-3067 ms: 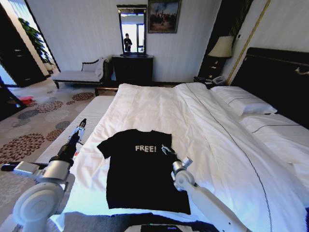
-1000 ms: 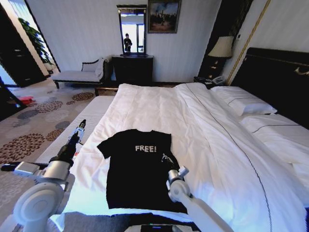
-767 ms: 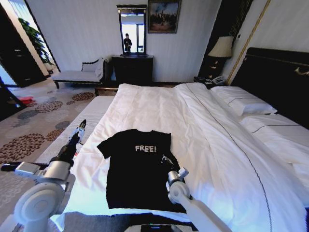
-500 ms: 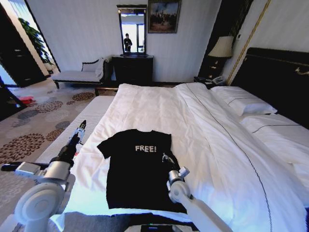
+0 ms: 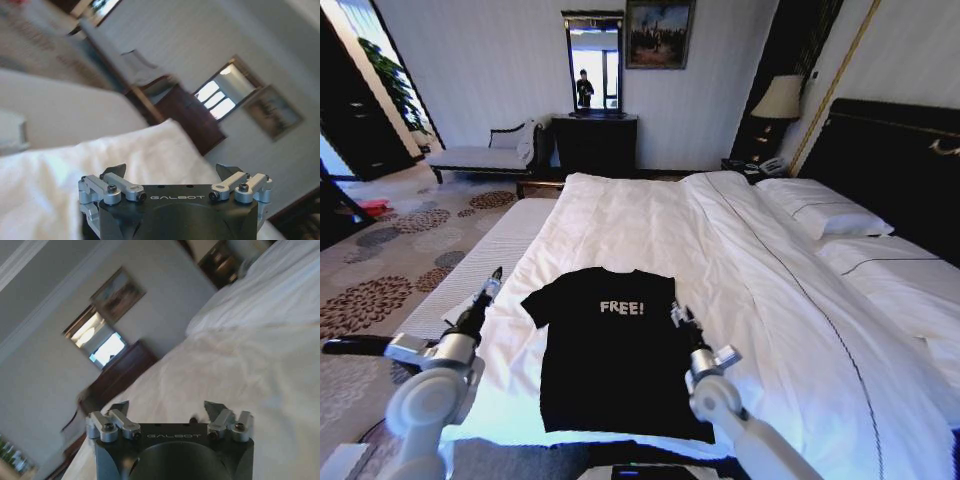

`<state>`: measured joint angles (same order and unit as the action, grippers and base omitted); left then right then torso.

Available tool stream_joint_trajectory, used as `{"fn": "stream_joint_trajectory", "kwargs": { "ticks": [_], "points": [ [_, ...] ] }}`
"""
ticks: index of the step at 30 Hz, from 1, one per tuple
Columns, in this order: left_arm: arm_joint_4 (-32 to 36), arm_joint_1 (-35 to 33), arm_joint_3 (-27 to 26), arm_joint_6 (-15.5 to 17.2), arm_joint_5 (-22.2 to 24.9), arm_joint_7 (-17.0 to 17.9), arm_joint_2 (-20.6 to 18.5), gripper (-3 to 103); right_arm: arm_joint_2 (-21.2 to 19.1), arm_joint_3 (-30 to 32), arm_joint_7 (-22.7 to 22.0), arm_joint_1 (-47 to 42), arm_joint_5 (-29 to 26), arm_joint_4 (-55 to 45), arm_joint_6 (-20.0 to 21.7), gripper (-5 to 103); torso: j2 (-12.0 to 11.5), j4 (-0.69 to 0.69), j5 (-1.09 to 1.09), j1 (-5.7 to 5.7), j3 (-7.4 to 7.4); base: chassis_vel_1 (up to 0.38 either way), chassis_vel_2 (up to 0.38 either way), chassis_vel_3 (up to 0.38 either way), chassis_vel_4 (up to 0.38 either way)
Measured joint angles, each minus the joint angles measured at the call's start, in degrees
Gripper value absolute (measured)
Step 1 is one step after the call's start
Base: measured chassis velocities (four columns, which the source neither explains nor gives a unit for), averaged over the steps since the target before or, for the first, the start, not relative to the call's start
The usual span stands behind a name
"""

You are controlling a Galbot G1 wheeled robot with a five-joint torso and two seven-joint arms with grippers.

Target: Fold the clothes on the bed.

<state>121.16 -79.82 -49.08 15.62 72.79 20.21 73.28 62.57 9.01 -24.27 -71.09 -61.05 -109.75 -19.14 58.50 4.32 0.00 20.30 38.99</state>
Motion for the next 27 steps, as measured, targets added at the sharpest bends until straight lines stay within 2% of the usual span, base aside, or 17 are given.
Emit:
{"fn": "stream_joint_trajectory", "kwargs": {
  "ticks": [3,5,6,12,18,27],
  "points": [
    [-3.34,1.23,0.87,0.15,-0.08,-0.41,-0.4,100,0.84,1.27,-1.31,0.41,0.03,0.25,-0.19,88,-0.01,0.0,0.0,0.0,0.0,0.0,0.0,0.0,0.0],
    [-7.85,3.09,1.95,0.47,-0.05,-1.06,-0.89,100,2.45,2.73,-3.35,0.87,0.26,0.38,-0.49,97,-0.01,0.0,0.0,0.0,0.0,0.0,0.0,0.0,0.0],
    [-9.95,4.24,2.42,0.71,0.35,-1.15,-0.99,100,3.55,3.43,-4.31,1.0,0.45,0.37,-0.64,99,-0.01,0.0,-0.01,0.0,0.0,0.0,0.0,0.0,0.0],
    [-18.04,7.77,3.64,2.45,0.93,-2.41,-0.92,100,7.0,5.52,-6.08,0.37,0.74,-0.6,-0.75,100,-0.01,0.0,0.02,0.0,0.0,0.0,0.0,0.0,0.0],
    [-25.08,9.51,4.7,3.09,0.92,-3.92,-0.18,100,7.89,6.15,-6.75,0.2,0.85,-0.63,-0.73,100,-0.01,0.0,0.0,0.0,-0.01,0.0,0.0,0.0,0.0],
    [-26.71,10.3,4.87,3.07,2.21,-5.7,1.67,100,8.2,5.19,-7.76,1.58,0.48,0.26,-0.54,100,-0.01,0.0,0.01,0.0,-0.01,0.0,0.0,0.0,0.0]
  ]
}}
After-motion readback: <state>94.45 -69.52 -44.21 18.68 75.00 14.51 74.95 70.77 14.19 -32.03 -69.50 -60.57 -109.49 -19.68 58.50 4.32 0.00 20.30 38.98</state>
